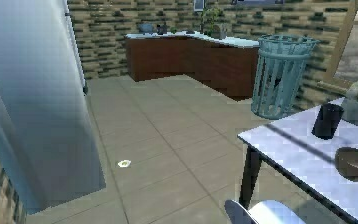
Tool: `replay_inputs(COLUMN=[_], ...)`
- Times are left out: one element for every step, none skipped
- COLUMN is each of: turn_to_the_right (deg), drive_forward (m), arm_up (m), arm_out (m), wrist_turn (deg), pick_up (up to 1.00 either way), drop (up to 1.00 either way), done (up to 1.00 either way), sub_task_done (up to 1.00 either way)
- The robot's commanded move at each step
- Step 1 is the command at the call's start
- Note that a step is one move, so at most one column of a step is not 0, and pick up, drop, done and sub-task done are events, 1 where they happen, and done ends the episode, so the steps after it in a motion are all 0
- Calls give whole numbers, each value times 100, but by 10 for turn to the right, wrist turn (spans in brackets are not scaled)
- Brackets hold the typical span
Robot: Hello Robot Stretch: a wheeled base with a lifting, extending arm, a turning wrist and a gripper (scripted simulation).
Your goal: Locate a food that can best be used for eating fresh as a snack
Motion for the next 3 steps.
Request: replay_inputs(turn_to_the_right=[-210,0,150], drive_forward=[0,45,0], arm_up=[0,0,0], arm_out=[0,0,0], wrist_turn=[0,0,0], pick_up=[0,0,0], drop=[0,0,0], done=[0,0,0], sub_task_done=[0,0,0])
